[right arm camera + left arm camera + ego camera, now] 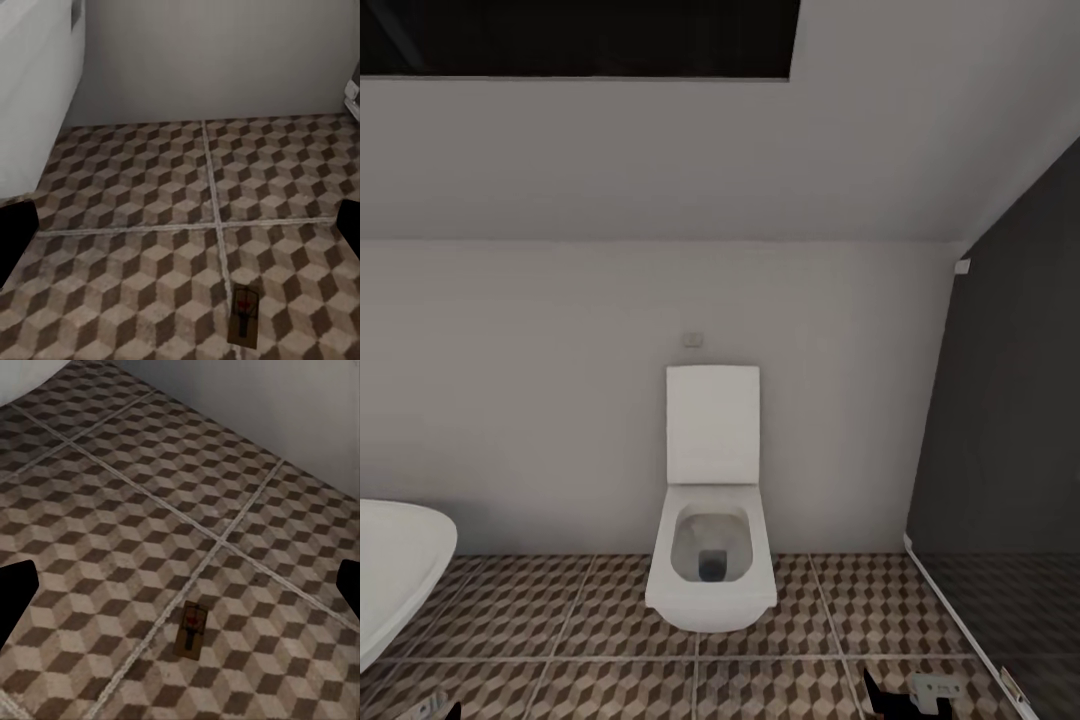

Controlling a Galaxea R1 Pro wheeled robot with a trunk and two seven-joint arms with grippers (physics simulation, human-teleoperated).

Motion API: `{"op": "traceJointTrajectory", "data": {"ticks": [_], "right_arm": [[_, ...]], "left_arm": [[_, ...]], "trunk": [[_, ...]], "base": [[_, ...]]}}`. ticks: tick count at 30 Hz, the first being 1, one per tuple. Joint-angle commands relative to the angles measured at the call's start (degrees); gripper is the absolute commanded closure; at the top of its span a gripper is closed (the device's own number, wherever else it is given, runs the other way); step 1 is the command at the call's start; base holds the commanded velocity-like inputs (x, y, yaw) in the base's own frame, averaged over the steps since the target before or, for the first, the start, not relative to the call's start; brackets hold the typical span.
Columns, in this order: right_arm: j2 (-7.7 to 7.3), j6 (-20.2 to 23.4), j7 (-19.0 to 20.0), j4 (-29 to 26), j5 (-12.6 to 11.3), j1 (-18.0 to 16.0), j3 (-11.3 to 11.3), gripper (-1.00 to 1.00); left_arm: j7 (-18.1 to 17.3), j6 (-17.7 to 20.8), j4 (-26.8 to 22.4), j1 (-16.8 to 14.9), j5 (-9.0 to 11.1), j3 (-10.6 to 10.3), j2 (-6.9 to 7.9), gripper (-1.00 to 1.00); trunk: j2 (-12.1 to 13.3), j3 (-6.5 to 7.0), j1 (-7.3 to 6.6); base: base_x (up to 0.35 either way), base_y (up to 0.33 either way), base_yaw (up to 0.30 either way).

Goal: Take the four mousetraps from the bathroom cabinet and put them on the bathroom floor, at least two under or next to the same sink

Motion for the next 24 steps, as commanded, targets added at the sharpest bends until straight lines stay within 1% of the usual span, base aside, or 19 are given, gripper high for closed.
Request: {"op": "traceJointTrajectory", "data": {"ticks": [1,24], "right_arm": [[-0.04,-0.30,0.24,0.22,0.27,-0.09,-0.48,-1.00],[0.03,-0.30,0.27,0.23,0.27,-0.09,-0.48,-1.00]], "left_arm": [[-0.54,-0.09,0.10,-0.05,0.60,0.11,0.01,-1.00],[-0.54,-0.10,0.10,-0.05,0.63,0.11,-0.11,-1.00]], "trunk": [[0.38,0.12,-0.23],[9.61,4.25,-5.29]], "base": [[0.000,0.000,0.000],[0.000,0.000,0.000]]}}
